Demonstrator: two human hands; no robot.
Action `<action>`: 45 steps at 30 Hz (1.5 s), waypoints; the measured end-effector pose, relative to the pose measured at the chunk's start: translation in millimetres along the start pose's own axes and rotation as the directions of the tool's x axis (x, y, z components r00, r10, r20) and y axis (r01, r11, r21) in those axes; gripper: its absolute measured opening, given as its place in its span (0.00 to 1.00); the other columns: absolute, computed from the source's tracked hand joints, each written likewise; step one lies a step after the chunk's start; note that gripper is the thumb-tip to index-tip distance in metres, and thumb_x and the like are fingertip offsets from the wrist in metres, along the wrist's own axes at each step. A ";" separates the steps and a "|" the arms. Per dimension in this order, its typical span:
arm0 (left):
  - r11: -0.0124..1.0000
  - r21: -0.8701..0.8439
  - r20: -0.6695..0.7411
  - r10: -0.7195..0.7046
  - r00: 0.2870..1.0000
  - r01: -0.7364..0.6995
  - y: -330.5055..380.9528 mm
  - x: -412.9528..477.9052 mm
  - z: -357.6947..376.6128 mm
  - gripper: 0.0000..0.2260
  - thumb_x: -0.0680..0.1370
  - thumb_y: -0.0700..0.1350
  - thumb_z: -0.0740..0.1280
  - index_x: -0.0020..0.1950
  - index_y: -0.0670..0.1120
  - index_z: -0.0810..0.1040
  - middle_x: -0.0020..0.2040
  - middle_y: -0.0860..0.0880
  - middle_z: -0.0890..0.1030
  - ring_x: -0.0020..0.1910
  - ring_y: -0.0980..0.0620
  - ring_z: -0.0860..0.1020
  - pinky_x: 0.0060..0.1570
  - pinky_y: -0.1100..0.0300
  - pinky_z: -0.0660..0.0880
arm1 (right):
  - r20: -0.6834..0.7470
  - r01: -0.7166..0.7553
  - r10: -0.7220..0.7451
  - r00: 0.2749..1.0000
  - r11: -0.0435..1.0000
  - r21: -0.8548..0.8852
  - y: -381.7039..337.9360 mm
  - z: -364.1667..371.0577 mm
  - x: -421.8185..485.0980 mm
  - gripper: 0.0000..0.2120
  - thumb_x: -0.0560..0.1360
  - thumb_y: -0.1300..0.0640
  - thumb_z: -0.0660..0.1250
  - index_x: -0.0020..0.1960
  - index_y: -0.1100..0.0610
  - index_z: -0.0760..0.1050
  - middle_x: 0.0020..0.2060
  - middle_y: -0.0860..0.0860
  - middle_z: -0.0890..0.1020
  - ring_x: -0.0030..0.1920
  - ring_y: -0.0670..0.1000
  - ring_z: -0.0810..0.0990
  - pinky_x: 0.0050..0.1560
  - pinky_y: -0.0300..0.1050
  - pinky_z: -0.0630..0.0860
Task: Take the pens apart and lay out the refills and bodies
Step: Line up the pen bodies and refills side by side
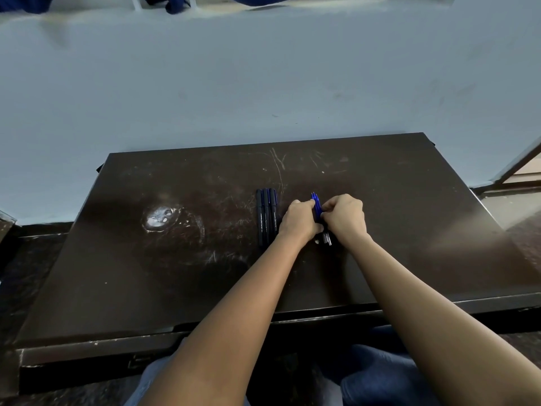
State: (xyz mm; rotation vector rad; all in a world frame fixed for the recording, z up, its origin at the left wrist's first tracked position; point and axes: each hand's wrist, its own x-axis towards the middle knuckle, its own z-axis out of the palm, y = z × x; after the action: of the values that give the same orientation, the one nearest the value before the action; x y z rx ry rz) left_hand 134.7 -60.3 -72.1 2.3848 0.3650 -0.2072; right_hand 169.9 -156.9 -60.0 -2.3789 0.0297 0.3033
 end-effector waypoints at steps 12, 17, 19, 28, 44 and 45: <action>1.000 -0.024 0.006 0.001 1.000 -0.001 0.8 6.8 0.8 0.27 0.72 0.48 0.71 0.70 0.45 0.70 0.58 0.41 0.73 0.60 0.43 0.73 0.57 0.50 0.73 | -0.001 -0.022 0.022 1.000 1.000 0.017 -2.2 0.1 5.1 0.09 0.71 0.66 0.67 0.47 0.56 0.81 0.48 0.57 0.82 0.48 0.59 0.82 0.47 0.50 0.79; 1.000 -0.022 -0.010 0.001 1.000 -0.001 0.9 8.4 2.2 0.24 0.72 0.47 0.72 0.66 0.46 0.72 0.58 0.41 0.73 0.59 0.42 0.74 0.56 0.51 0.72 | -0.008 -0.029 0.030 1.000 0.999 0.024 -2.7 0.5 7.0 0.09 0.71 0.66 0.66 0.48 0.57 0.81 0.48 0.57 0.82 0.48 0.59 0.82 0.46 0.49 0.79; 1.000 -0.029 -0.013 0.000 1.000 0.000 0.6 9.0 2.9 0.22 0.71 0.47 0.72 0.64 0.46 0.74 0.57 0.41 0.73 0.57 0.42 0.74 0.55 0.52 0.72 | -0.019 -0.030 0.030 0.999 0.999 0.030 -3.2 1.3 8.1 0.10 0.71 0.66 0.66 0.49 0.57 0.81 0.49 0.57 0.82 0.48 0.58 0.82 0.48 0.50 0.80; 0.999 -0.039 -0.010 -0.004 1.000 0.004 0.7 8.9 2.9 0.21 0.71 0.46 0.72 0.63 0.47 0.74 0.57 0.41 0.73 0.56 0.41 0.75 0.54 0.50 0.72 | -0.033 -0.017 0.019 0.999 0.999 0.052 -3.7 3.1 9.8 0.10 0.72 0.66 0.66 0.49 0.57 0.82 0.50 0.58 0.82 0.50 0.59 0.81 0.47 0.46 0.77; 1.000 -0.031 -0.025 -0.003 1.000 0.002 2.8 6.8 1.8 0.26 0.72 0.47 0.72 0.68 0.45 0.70 0.59 0.39 0.73 0.60 0.40 0.74 0.56 0.51 0.71 | -0.039 -0.005 0.007 0.999 0.999 0.046 -0.4 5.0 14.1 0.10 0.71 0.65 0.67 0.50 0.58 0.82 0.49 0.57 0.83 0.49 0.58 0.81 0.46 0.44 0.76; 1.000 -0.028 -0.026 -0.007 1.000 0.006 3.3 6.5 1.4 0.27 0.72 0.47 0.72 0.68 0.45 0.69 0.59 0.39 0.73 0.60 0.40 0.74 0.56 0.51 0.71 | -0.038 -0.005 0.007 0.999 0.999 0.045 -0.9 4.6 13.6 0.09 0.71 0.65 0.67 0.50 0.58 0.82 0.49 0.57 0.83 0.49 0.58 0.81 0.47 0.45 0.77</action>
State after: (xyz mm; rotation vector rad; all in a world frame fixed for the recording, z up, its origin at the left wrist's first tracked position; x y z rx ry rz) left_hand 141.8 -62.3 -72.7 2.3610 0.3853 -0.1732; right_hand 182.3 -152.3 -65.8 -2.3407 0.0607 0.2580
